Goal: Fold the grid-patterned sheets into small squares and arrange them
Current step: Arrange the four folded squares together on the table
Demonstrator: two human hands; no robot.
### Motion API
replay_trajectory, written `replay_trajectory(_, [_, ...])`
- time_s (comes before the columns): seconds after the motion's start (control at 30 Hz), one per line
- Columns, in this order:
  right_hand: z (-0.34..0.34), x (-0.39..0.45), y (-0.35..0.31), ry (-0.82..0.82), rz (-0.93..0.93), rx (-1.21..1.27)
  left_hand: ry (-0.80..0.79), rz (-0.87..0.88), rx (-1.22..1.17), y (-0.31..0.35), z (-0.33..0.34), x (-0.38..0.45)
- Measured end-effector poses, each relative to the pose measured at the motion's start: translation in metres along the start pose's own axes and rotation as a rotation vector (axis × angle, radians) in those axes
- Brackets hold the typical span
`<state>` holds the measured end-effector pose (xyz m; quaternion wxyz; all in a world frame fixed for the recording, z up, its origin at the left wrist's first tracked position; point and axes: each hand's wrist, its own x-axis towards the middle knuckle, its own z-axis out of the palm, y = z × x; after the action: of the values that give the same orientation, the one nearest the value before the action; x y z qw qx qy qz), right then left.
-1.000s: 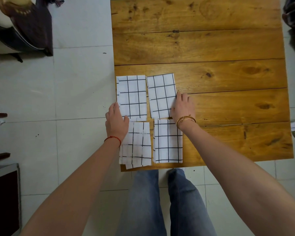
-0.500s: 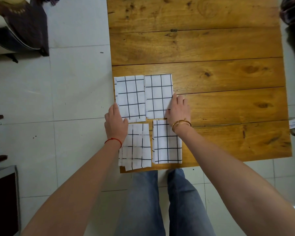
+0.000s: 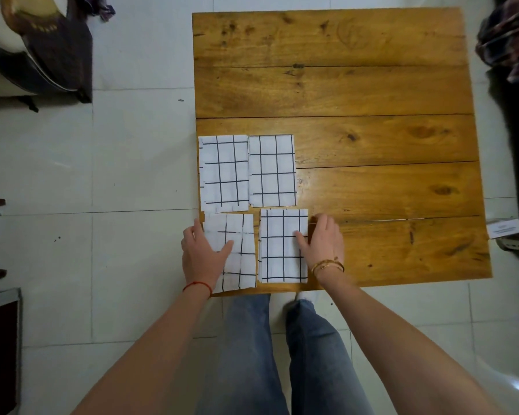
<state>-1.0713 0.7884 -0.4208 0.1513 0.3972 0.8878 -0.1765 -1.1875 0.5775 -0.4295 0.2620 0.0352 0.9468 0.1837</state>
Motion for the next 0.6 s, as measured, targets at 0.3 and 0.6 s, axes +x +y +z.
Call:
replay_trajectory(0.3, [0.009,0.004,-0.021,-0.051,0.045,-0.014,0.022,-0.113,0.031,0.008,0.009,0.006])
replay_trajectory(0.6, [0.015,0.007,-0.038,-0.070,0.054,0.018,0.023,-0.092,0.001,0.006,0.006,0.016])
